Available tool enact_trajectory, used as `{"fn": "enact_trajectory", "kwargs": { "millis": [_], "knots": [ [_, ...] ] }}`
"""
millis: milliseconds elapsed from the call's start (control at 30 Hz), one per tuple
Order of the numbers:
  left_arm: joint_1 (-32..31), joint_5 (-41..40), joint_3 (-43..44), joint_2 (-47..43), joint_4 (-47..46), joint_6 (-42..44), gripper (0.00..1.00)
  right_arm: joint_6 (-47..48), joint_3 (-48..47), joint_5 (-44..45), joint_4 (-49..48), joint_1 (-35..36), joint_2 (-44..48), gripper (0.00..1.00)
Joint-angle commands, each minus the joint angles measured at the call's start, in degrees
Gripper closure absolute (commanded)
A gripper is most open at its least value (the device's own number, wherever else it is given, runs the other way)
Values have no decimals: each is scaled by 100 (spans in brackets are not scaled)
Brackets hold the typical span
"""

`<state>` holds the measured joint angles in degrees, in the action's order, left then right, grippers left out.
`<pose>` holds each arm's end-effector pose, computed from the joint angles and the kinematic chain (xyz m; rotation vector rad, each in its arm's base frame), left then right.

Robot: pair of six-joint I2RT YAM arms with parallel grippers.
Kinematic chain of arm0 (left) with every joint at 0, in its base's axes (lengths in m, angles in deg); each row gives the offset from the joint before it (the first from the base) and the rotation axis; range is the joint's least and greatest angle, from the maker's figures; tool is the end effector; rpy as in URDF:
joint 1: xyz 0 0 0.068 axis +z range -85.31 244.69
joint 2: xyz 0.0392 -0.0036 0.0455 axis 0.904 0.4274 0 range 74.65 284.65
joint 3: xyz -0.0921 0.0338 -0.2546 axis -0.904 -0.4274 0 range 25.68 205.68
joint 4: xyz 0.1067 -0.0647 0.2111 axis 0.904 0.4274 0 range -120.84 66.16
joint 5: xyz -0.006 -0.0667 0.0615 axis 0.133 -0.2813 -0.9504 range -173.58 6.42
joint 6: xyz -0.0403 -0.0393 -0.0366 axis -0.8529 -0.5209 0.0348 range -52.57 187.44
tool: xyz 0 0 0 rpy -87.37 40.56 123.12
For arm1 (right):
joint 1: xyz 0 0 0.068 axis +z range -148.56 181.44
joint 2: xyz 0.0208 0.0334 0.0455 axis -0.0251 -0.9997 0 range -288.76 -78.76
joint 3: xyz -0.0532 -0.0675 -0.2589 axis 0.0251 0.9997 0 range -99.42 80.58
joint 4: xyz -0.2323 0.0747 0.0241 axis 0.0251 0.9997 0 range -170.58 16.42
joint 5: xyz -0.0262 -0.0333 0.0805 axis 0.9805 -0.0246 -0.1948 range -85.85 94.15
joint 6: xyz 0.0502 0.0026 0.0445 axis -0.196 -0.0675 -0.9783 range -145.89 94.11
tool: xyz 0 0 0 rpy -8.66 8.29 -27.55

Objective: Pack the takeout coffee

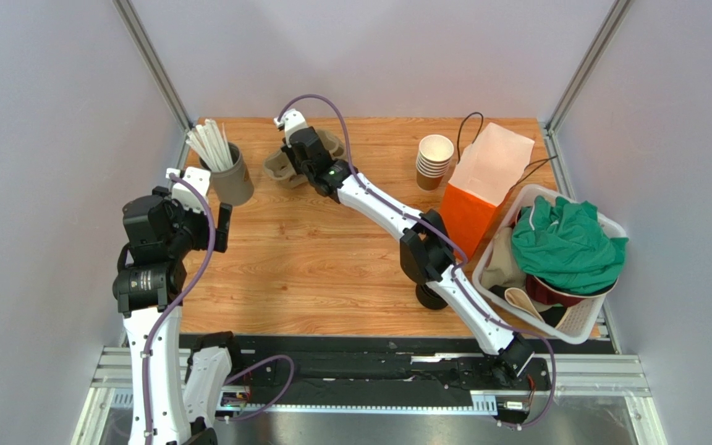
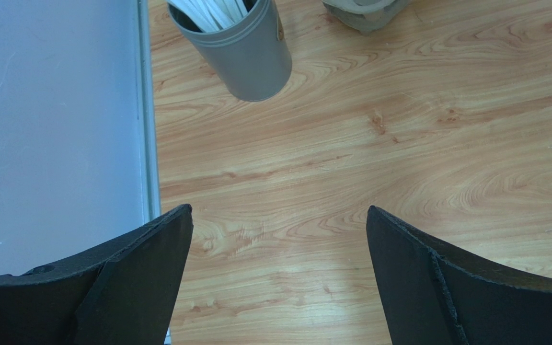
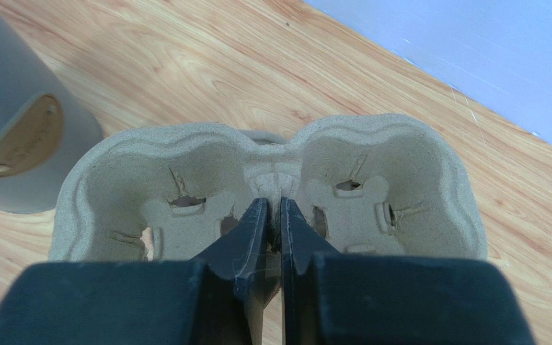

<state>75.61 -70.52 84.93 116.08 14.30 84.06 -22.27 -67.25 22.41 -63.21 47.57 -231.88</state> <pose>0.1324 0.0132 0.3571 0.2425 2.0206 0.0686 0.4298 0.4229 0.2236 -0.6272 1.8457 0.1779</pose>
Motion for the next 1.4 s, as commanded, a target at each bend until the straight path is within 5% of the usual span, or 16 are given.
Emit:
{"fn": "enact_trajectory", "kwargs": {
  "millis": [0, 367, 600, 1200, 1367],
  "knots": [
    [42, 109, -27, -39, -173, -63, 1, -98, -448, 151, -119, 98, 335, 91],
    [42, 92, -53, -82, -173, -63, 1, -63, -255, 292, -58, 160, 230, 88],
    [33, 100, -62, -65, -173, -63, 1, -28, -246, 213, 21, 168, 212, 74],
    [51, 100, -62, -56, -173, -54, 1, -28, -211, -15, 302, 159, 186, 63],
    [42, 100, -62, -56, -181, -54, 1, -63, -106, -209, 452, 159, 274, 44]
  ]
}}
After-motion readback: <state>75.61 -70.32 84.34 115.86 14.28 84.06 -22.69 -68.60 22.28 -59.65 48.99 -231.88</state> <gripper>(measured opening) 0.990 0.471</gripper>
